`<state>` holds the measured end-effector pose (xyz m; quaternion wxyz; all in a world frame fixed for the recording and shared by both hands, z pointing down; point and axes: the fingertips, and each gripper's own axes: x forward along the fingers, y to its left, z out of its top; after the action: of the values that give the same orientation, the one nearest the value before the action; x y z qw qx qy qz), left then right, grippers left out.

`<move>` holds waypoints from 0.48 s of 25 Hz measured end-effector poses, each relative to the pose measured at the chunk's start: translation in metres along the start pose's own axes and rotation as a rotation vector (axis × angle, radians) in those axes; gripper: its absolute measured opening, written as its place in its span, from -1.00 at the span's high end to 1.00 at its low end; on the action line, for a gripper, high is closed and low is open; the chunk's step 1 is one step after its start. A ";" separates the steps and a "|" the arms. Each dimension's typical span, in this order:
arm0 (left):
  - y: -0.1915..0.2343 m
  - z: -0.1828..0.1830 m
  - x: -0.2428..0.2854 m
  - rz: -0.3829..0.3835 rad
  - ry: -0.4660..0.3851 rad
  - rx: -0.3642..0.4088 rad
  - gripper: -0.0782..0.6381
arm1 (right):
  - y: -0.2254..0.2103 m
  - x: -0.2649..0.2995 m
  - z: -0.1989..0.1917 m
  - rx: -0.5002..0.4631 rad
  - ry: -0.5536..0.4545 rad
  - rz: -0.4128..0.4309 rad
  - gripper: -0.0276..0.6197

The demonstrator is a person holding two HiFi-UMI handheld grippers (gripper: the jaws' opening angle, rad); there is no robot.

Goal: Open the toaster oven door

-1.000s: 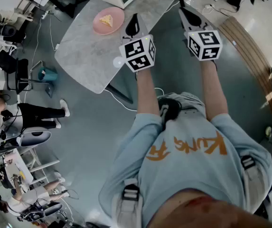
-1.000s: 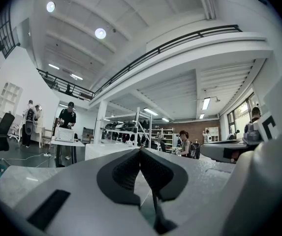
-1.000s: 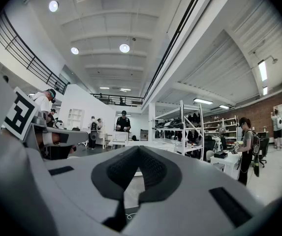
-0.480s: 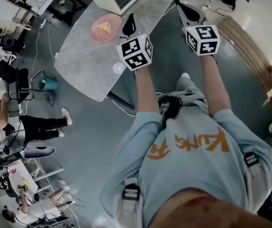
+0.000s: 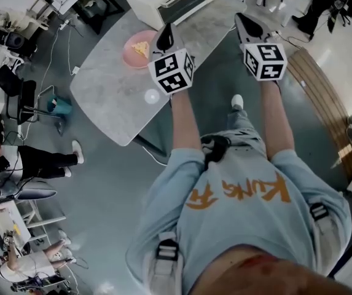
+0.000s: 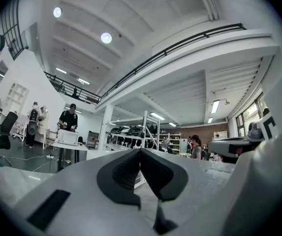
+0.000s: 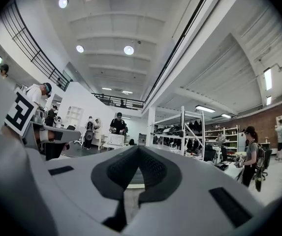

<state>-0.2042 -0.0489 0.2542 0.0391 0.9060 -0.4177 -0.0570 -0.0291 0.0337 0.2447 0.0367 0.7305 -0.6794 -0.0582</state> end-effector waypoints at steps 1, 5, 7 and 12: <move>-0.001 -0.003 0.009 0.002 0.007 0.004 0.78 | -0.007 0.008 -0.003 0.006 0.005 0.002 0.92; -0.001 -0.027 0.052 0.021 0.046 0.010 0.78 | -0.037 0.045 -0.029 0.034 0.032 0.012 0.92; -0.001 -0.042 0.084 0.038 0.065 0.010 0.78 | -0.057 0.072 -0.049 0.046 0.052 0.025 0.92; -0.012 -0.057 0.151 0.097 0.102 0.011 0.78 | -0.111 0.132 -0.071 0.072 0.097 0.078 0.92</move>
<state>-0.0903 -0.1551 0.2988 0.0582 0.8865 -0.4590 -0.0066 0.0991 -0.0919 0.2952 0.0456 0.7061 -0.7066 0.0033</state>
